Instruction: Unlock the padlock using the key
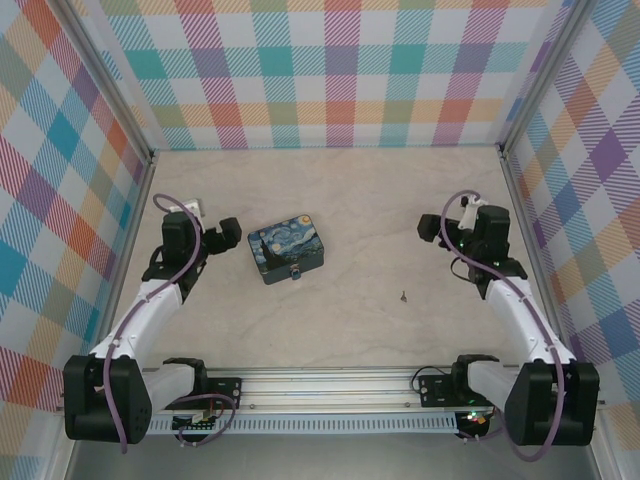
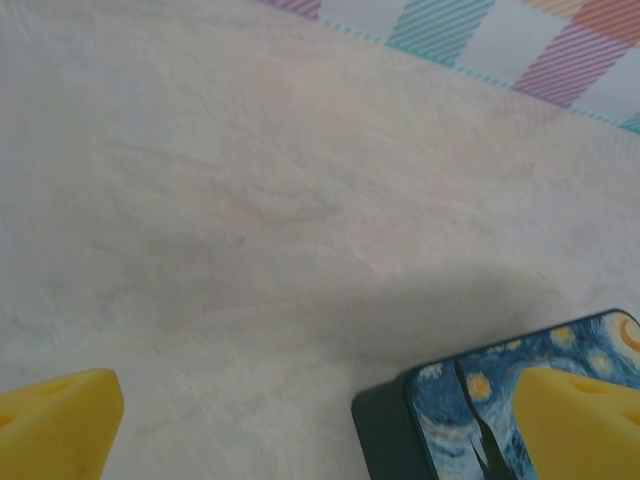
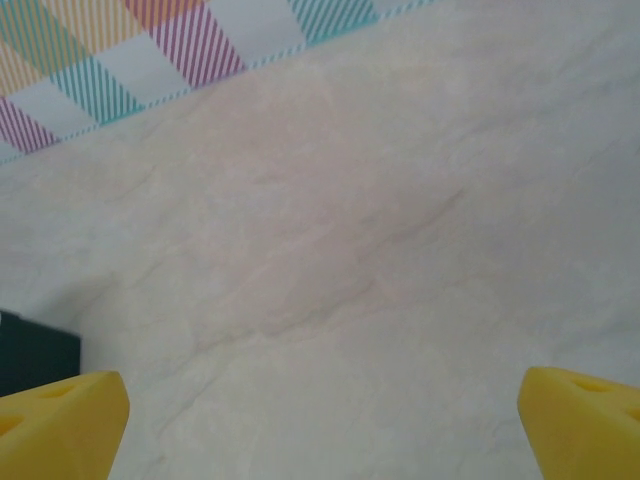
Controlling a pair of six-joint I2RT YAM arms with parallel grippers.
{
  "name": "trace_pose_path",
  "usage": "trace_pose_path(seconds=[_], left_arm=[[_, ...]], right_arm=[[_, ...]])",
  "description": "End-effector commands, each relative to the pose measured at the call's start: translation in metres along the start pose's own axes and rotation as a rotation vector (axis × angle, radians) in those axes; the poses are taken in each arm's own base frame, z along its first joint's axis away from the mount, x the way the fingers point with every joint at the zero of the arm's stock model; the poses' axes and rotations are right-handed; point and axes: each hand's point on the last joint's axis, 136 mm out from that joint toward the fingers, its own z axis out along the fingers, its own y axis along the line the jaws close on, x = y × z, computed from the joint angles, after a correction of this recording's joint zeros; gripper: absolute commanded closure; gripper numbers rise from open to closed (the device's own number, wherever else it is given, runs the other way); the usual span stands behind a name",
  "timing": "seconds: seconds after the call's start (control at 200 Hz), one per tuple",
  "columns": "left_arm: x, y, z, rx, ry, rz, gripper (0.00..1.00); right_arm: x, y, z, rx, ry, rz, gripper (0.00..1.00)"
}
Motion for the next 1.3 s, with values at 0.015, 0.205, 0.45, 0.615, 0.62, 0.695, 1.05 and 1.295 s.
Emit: trace_pose_path(seconds=[0.015,0.205,0.45,0.615,0.62,0.695,1.05,1.295], left_arm=[[0.020,-0.010,0.000,0.030,0.115,-0.065,0.00],[0.034,-0.018,0.009,0.052,0.173,-0.084,0.00],[0.056,-0.035,0.024,0.101,0.264,-0.088,0.00],[0.068,-0.044,0.035,0.129,0.314,-0.081,0.03],[0.068,-0.045,0.035,0.130,0.316,-0.080,0.04],[0.072,-0.050,0.040,0.150,0.342,-0.080,0.09],[0.090,-0.063,0.061,0.186,0.426,-0.069,0.28],[0.105,-0.071,0.068,0.215,0.477,-0.005,0.42]], right_arm=[[0.060,0.017,-0.010,-0.022,0.285,0.108,0.00],[0.110,0.018,-0.010,0.046,0.453,0.098,0.05],[0.152,0.009,-0.008,0.133,0.601,0.090,0.15],[0.168,0.007,-0.005,0.162,0.653,0.080,0.19],[0.169,0.006,-0.005,0.163,0.655,0.080,0.20],[0.176,0.006,-0.004,0.174,0.676,0.073,0.22],[0.187,0.005,-0.003,0.209,0.710,0.038,0.27],[0.191,0.007,-0.003,0.216,0.736,0.018,0.29]])
